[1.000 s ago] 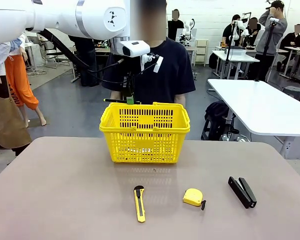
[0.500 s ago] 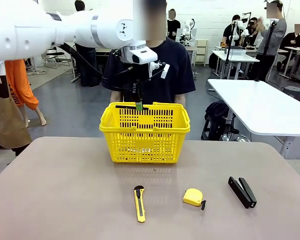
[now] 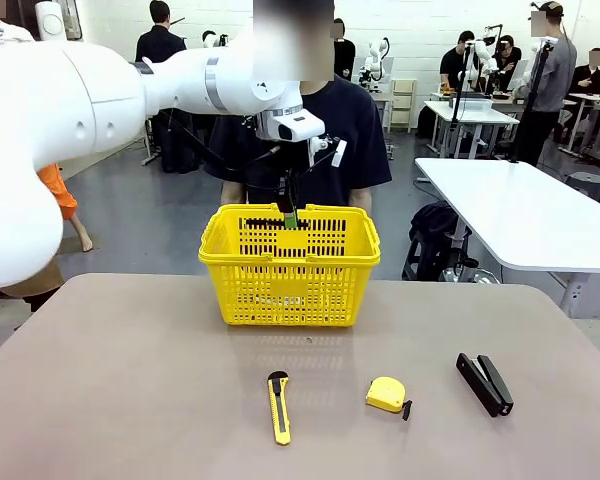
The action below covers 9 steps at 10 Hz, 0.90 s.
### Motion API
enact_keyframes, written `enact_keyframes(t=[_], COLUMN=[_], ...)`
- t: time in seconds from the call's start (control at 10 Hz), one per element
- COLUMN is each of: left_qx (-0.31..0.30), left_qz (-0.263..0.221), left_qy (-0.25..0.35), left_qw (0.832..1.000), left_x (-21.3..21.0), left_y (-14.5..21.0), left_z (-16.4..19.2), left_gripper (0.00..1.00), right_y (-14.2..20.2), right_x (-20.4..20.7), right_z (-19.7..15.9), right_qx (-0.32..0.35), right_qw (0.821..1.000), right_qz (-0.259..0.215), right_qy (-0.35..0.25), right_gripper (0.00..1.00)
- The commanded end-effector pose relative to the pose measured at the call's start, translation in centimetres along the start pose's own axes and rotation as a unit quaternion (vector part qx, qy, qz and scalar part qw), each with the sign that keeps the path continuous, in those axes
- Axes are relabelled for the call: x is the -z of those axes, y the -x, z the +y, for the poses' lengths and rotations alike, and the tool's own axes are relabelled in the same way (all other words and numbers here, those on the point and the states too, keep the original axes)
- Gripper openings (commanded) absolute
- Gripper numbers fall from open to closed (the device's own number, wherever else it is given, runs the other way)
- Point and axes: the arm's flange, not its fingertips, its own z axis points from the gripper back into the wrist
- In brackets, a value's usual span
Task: Place the items the person wants into the basket.
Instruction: Pick up the item the person points to and place it in the Market Basket.
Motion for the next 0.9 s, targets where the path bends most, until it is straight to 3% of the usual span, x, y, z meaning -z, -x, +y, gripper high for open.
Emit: enact_keyframes(t=[0.0,0.8], left_qx=[-0.002,-0.012], left_qz=[0.002,0.037], left_qy=[-0.005,0.042], left_qw=[1.000,0.998], left_x=[-0.1,7.8], left_y=[-0.9,0.0], left_z=[3.3,3.4], left_gripper=[0.11,0.11], right_y=[-0.1,-0.1], right_x=[0.1,0.1], right_z=[-0.1,-0.1], right_qx=[-0.009,-0.009], right_qw=[1.000,1.000], right_qz=[-0.010,-0.010], right_qy=[-0.009,-0.009], right_gripper=[1.00,1.00])
